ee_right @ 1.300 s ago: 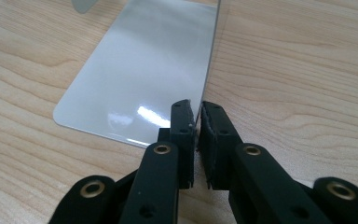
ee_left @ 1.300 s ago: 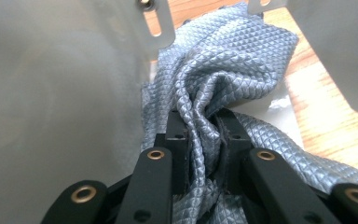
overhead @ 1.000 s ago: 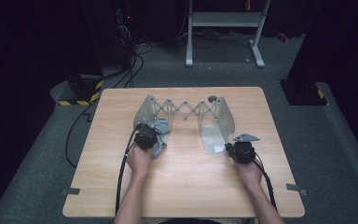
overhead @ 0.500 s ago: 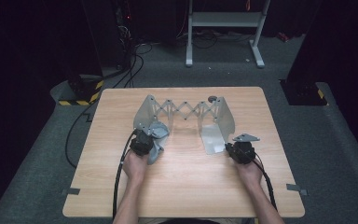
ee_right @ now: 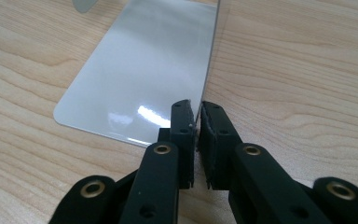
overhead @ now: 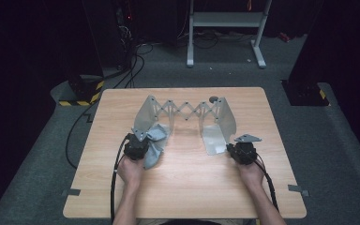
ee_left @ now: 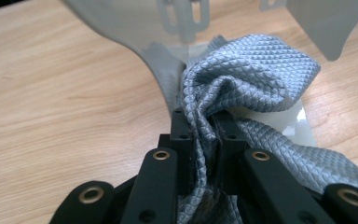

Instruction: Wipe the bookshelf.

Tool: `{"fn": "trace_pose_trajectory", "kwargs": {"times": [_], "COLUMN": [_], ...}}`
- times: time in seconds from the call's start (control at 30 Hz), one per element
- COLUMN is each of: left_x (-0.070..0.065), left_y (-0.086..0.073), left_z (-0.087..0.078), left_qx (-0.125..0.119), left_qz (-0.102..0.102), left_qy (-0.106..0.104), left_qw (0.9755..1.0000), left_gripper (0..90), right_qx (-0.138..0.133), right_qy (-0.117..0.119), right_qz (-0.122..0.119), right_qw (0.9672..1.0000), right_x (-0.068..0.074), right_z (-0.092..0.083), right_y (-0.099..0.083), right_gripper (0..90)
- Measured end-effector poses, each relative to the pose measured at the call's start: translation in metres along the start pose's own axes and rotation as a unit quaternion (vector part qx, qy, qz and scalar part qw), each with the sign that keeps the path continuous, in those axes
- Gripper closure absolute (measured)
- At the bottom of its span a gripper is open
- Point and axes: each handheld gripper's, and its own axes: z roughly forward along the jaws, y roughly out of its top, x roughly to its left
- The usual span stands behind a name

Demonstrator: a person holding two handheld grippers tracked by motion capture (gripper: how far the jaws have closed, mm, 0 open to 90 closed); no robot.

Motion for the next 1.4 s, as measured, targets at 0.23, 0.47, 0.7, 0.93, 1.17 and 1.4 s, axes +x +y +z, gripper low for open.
{"fn": "trace_pose_trajectory", "kwargs": {"times": [0.23,0.47,0.7,0.93,1.17,1.4], "left_x": [0.006,0.013,0.018,0.022,0.026,0.025], "left_y": [0.005,0.018,0.030,0.044,0.058,0.067], "left_z": [-0.011,-0.035,-0.054,-0.067,-0.071,-0.067], "left_qx": [-0.013,-0.046,-0.068,-0.082,-0.085,-0.079], "left_qz": [-0.005,-0.014,-0.020,-0.019,-0.019,-0.013], "left_qy": [-0.001,-0.002,-0.003,0.001,0.004,0.002], "left_qw": [0.9999,0.9988,0.9975,0.9964,0.9962,0.9968], "left_gripper": [80.4,80.4,80.4,80.2,80.1,80.1], "right_qx": [-0.001,0.000,0.000,0.000,0.000,0.000], "right_qy": [-0.001,0.000,0.001,0.001,0.002,0.001], "right_qz": [-0.002,0.000,0.000,-0.001,-0.001,-0.001], "right_qw": [1.0000,1.0000,1.0000,1.0000,1.0000,1.0000], "right_x": [0.000,0.000,-0.001,-0.001,-0.001,0.000], "right_z": [0.000,0.000,0.000,0.000,0.000,0.000], "right_y": [0.000,0.000,0.000,0.000,0.000,0.000], "right_gripper": [84.2,84.3,84.3,84.3,84.3,84.3]}}
